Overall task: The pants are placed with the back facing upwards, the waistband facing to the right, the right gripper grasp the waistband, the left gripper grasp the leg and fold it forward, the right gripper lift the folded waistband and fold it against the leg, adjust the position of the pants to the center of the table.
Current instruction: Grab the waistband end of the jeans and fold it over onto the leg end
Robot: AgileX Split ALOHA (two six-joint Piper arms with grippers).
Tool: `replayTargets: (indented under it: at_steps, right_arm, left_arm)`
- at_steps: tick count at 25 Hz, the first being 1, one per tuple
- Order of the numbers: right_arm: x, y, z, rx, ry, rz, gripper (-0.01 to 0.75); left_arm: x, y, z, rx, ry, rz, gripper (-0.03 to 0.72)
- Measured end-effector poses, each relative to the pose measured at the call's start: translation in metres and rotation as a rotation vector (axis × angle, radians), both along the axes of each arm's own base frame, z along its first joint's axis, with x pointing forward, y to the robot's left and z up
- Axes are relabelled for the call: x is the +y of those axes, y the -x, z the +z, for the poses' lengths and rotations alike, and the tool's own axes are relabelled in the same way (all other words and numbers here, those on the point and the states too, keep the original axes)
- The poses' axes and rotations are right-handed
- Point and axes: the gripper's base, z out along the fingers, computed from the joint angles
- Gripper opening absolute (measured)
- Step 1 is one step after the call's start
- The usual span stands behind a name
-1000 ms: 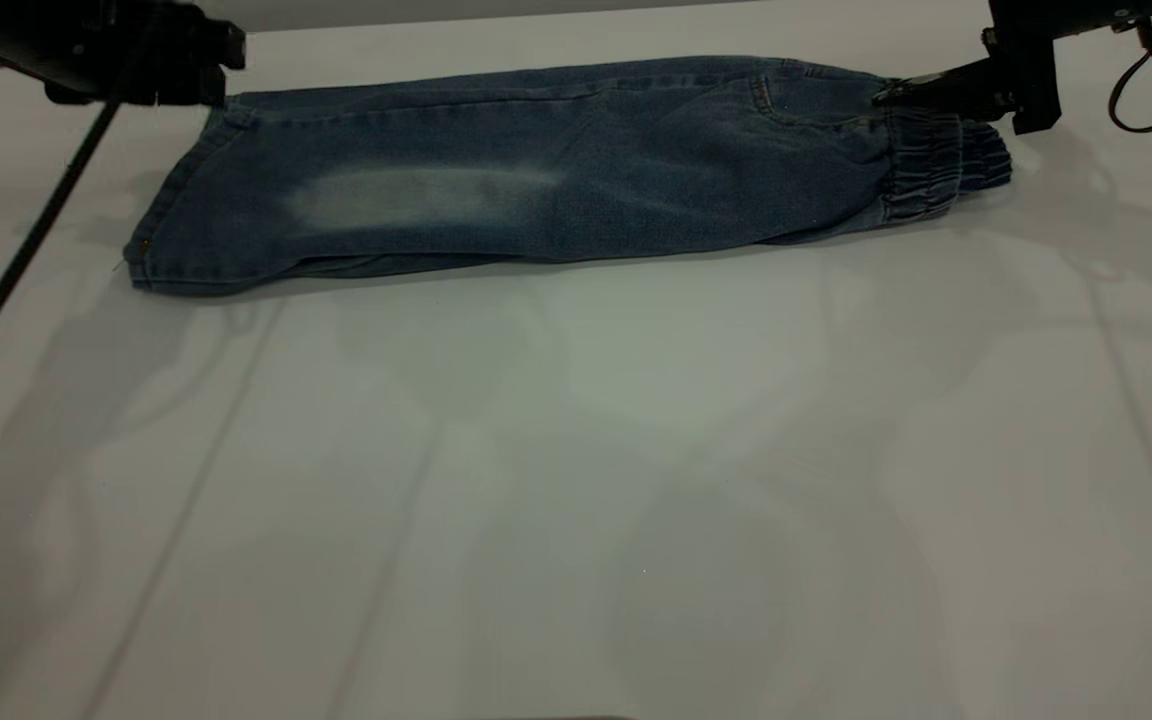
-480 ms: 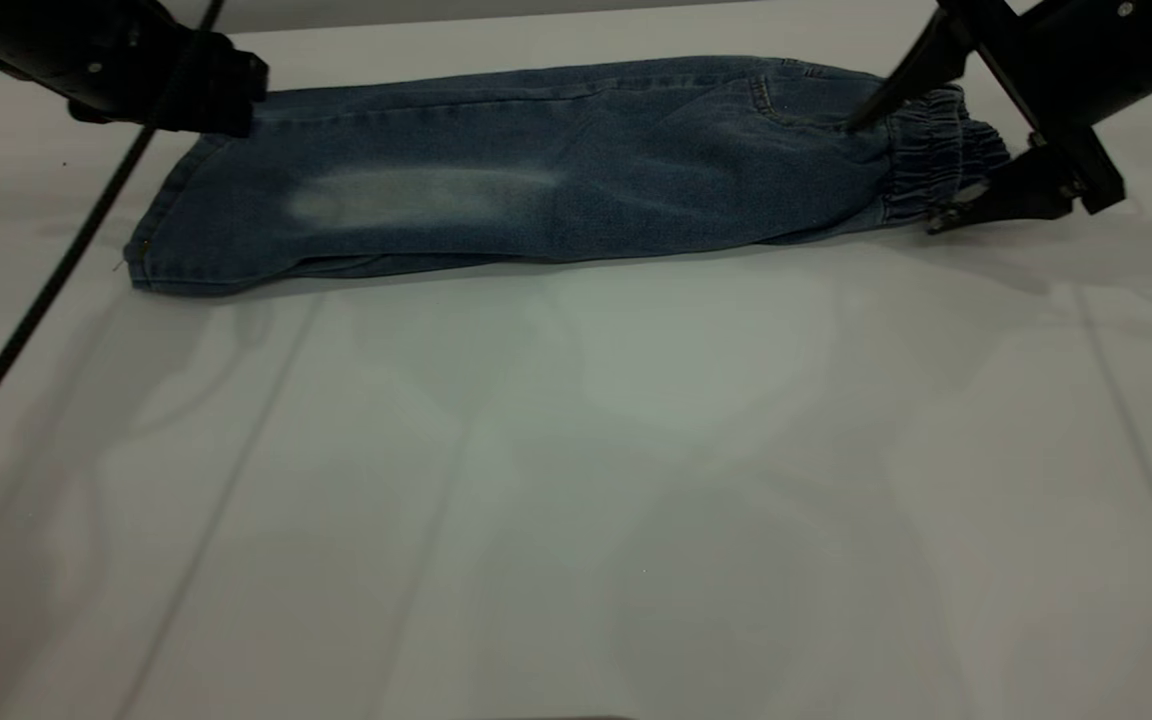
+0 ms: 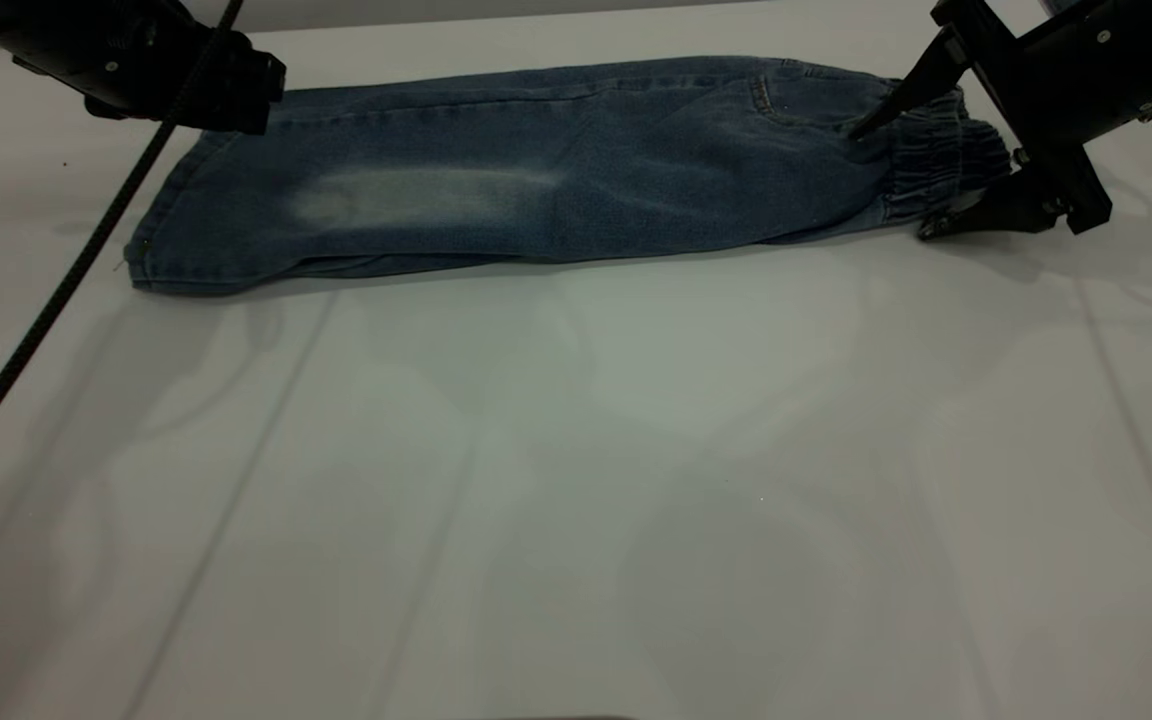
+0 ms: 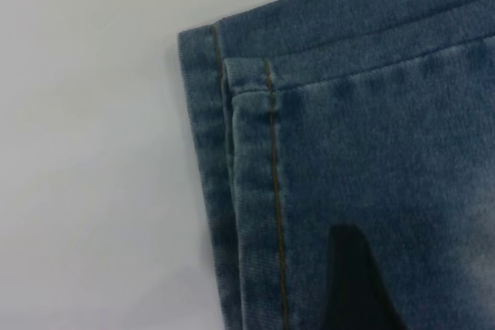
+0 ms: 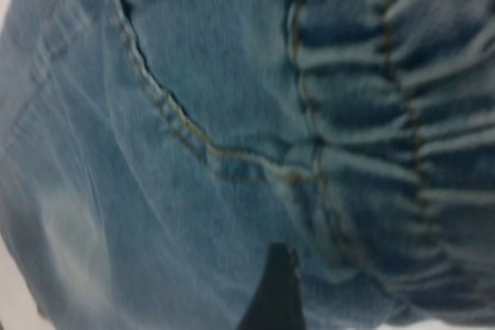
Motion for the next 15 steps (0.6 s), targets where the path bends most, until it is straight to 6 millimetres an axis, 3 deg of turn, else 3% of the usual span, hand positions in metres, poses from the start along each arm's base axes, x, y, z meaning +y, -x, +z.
replayTargets:
  at_steps: [8, 15]
  right_arm:
    - [-0.008, -0.009, -0.001, -0.038, 0.057, -0.109, 0.541]
    - [-0.014, -0.013, -0.005, -0.036, 0.078, -0.196, 0.269]
  left_arm:
    - [0.0, 0.001, -0.001, 0.019, -0.001, -0.004, 0.391]
    - [-0.001, 0.003, -0.004, 0.055, -0.001, -0.01, 0.391]
